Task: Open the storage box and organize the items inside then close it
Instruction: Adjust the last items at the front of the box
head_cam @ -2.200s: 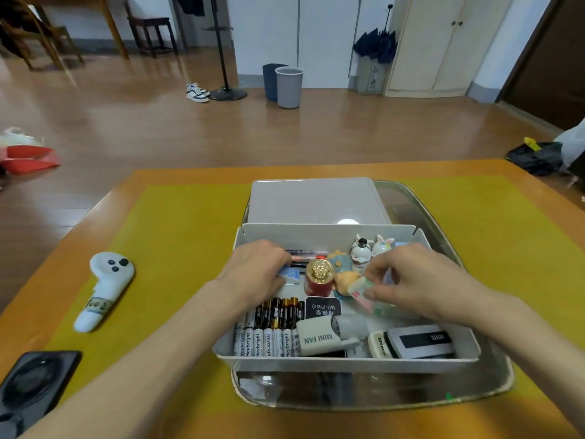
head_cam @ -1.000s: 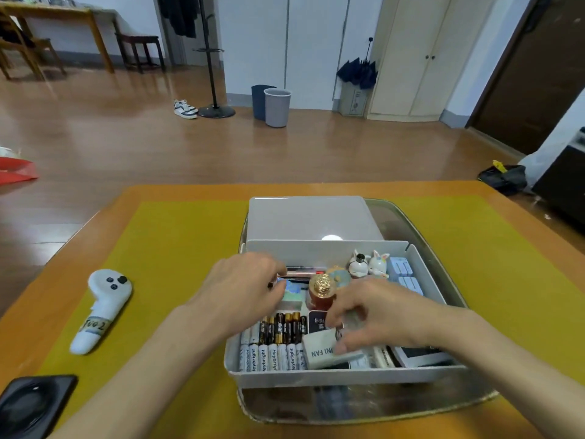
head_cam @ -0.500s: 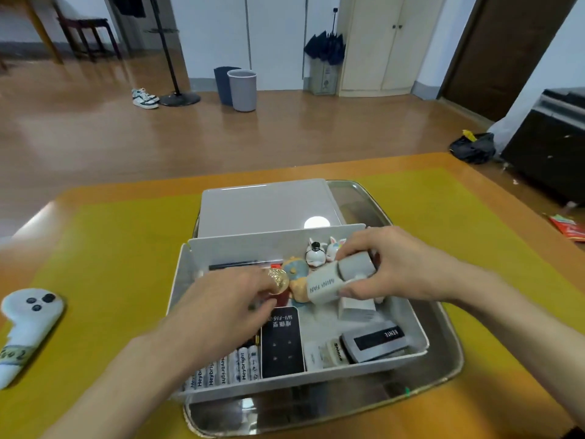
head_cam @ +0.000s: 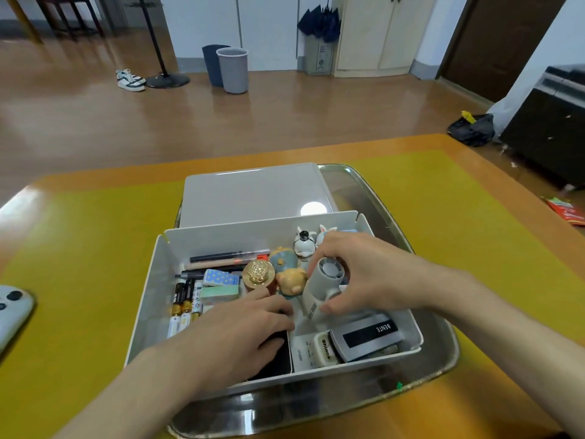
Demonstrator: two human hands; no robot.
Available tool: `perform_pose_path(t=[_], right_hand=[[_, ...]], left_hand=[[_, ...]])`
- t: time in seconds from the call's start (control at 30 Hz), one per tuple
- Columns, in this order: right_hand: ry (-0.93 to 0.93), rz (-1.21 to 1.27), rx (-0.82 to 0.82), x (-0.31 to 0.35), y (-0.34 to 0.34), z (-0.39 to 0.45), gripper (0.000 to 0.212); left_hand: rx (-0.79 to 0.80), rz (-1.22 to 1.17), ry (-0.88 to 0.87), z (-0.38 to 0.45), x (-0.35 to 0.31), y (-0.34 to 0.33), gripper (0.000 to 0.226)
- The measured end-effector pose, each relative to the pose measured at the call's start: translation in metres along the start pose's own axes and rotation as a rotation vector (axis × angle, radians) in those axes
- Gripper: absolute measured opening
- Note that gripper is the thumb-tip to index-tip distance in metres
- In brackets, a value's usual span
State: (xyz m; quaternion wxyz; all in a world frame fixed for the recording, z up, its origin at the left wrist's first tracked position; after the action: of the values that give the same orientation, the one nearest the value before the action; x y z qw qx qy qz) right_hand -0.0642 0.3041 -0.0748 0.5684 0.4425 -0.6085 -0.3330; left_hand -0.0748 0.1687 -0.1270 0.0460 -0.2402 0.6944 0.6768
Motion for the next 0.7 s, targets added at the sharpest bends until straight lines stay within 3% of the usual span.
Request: perform_pose_path(t=[0.23, 0.37, 0.47, 0.6, 0.7], right_hand=[[0.057, -0.163, 0.091, 0.010, -0.013, 0.000, 0.040], [0.069, -0.152, 0.064, 0.014, -0.023, 0.008, 0.031], [0.105, -0.147, 0.028, 0.018, -0.028, 0.011, 0.032], [0.118, -0.145, -0.061, 0.020, -0.026, 0.014, 0.028], [0.101, -0.069, -0.030, 0.015, -0.022, 0.015, 0.038]], left_hand=[[-0.078, -0.065, 0.120, -0.009, 0.012, 0.021, 0.027], [-0.264, -0.125, 0.236, -0.014, 0.020, 0.049, 0.023], [-0.373, -0.333, 0.321, -0.017, 0.023, 0.060, 0.034], [-0.350, -0.398, 0.407, -0.016, 0.024, 0.050, 0.038], [-0.337, -0.358, 0.442, -0.014, 0.027, 0.045, 0.035]])
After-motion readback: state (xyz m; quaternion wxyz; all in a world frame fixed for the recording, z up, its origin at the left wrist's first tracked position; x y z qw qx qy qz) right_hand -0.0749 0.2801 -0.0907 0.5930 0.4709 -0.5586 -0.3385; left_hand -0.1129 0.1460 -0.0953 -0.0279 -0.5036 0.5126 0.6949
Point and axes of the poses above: each hand's wrist, its own z-axis towards the middle knuckle, its own y-axis out of the back of the hand, x = y × z, the point moved 9 cm from there along z, towards the middle knuckle, and after that the axes turned 7 degrees about -z, right-handed, at the moved point
